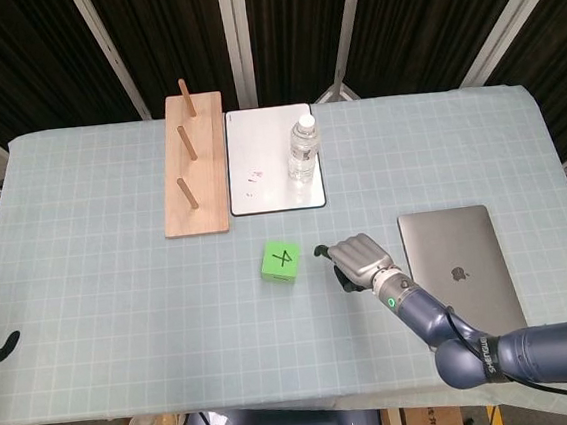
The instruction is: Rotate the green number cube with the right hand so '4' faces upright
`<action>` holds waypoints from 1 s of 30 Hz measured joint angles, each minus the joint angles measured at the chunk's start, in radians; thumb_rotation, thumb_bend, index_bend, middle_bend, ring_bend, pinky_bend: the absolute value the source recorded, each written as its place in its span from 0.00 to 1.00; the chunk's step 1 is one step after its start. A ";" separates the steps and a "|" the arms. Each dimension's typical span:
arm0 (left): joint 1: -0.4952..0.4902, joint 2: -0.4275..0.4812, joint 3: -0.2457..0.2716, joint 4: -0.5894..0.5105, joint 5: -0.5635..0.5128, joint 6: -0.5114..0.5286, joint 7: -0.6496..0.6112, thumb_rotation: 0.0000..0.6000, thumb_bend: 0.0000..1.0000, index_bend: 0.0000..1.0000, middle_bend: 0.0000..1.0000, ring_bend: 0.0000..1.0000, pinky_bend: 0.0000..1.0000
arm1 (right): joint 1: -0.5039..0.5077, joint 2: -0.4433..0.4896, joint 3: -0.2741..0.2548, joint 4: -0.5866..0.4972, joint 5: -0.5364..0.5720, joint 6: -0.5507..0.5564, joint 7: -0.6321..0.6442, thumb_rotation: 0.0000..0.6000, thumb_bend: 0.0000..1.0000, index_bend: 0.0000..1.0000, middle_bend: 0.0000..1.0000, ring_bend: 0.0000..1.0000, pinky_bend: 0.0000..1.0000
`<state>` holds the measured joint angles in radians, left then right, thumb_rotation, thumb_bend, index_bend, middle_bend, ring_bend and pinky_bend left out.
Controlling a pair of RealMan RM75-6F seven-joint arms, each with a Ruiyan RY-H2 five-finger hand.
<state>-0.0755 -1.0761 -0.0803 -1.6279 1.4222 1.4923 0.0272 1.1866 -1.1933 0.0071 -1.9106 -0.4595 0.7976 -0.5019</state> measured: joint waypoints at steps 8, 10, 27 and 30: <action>0.000 0.001 -0.002 0.000 -0.003 0.000 -0.003 1.00 0.31 0.12 0.00 0.00 0.00 | 0.086 -0.003 -0.027 0.024 0.119 -0.021 -0.077 1.00 0.87 0.22 0.84 0.85 0.45; 0.000 0.002 -0.002 0.000 -0.003 0.000 -0.004 1.00 0.31 0.12 0.00 0.00 0.00 | 0.110 -0.004 -0.033 0.025 0.154 -0.019 -0.096 1.00 0.87 0.22 0.84 0.83 0.45; 0.001 0.003 -0.001 0.001 -0.001 0.001 -0.006 1.00 0.31 0.12 0.00 0.00 0.00 | 0.207 -0.075 -0.058 0.026 0.277 0.051 -0.183 1.00 0.87 0.22 0.84 0.81 0.67; 0.001 0.003 -0.002 0.001 -0.002 0.001 -0.006 1.00 0.31 0.12 0.00 0.00 0.00 | 0.213 -0.088 -0.053 0.037 0.285 0.051 -0.185 1.00 0.87 0.22 0.84 0.81 0.67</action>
<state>-0.0748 -1.0729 -0.0825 -1.6271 1.4202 1.4933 0.0216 1.3994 -1.2812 -0.0464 -1.8738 -0.1745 0.8488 -0.6870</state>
